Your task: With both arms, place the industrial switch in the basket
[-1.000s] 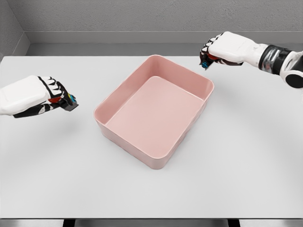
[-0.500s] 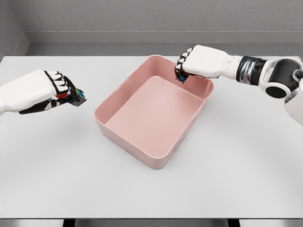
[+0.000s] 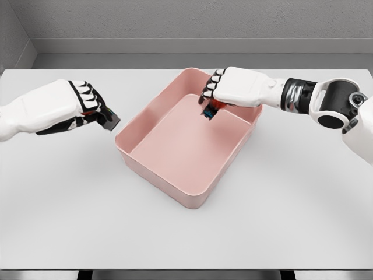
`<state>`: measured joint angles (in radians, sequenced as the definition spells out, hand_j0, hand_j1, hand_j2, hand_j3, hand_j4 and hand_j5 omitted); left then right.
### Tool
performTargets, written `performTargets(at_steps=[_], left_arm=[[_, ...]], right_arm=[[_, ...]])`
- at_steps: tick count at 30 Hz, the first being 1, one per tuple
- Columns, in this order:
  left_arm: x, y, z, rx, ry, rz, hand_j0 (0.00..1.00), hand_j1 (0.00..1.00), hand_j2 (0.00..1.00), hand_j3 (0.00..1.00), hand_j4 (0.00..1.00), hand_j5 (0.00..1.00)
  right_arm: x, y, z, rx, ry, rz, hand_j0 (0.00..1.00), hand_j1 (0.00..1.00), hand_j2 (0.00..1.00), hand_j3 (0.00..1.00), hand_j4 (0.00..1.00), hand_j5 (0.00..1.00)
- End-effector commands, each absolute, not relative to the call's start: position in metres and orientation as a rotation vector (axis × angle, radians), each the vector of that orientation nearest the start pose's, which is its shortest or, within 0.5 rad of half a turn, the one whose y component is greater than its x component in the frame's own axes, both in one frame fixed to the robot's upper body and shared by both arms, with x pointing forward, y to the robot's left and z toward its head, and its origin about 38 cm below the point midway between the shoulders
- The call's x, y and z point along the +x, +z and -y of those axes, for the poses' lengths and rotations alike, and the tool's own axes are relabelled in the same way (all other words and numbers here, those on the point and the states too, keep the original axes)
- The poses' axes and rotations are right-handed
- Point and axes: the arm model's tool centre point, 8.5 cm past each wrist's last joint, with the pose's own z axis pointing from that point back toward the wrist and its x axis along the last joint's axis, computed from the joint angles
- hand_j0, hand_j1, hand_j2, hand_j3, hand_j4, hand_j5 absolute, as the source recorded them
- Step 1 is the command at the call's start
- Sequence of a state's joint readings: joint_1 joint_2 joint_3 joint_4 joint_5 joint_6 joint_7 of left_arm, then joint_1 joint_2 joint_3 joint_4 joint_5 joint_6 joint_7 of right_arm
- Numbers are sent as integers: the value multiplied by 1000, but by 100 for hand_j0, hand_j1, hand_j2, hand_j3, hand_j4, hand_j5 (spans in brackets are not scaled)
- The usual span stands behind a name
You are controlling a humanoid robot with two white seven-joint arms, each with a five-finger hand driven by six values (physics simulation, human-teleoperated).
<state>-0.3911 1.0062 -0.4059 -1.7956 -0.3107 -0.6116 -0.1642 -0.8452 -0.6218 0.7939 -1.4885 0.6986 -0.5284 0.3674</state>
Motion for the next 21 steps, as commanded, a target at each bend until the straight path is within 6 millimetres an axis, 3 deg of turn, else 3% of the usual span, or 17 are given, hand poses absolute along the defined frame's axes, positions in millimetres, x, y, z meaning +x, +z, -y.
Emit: performTargets(at_steps=[1, 14, 21], left_arm=[[361, 273, -293, -575, 2460, -2472, 53, 53, 53, 53, 53, 53], [369, 281, -258, -482, 2358, -2490, 53, 53, 53, 53, 53, 53], [375, 292, -214, -362, 2285, -2455, 53, 53, 53, 53, 53, 53]], right_arm=[[460, 248, 184, 775, -2722, -1884, 100, 100, 100, 100, 100, 100], [463, 251, 197, 825, -2734, -1889, 100, 100, 100, 100, 100, 100], [466, 252, 213, 885, -2767, -1878, 100, 100, 100, 100, 100, 100]])
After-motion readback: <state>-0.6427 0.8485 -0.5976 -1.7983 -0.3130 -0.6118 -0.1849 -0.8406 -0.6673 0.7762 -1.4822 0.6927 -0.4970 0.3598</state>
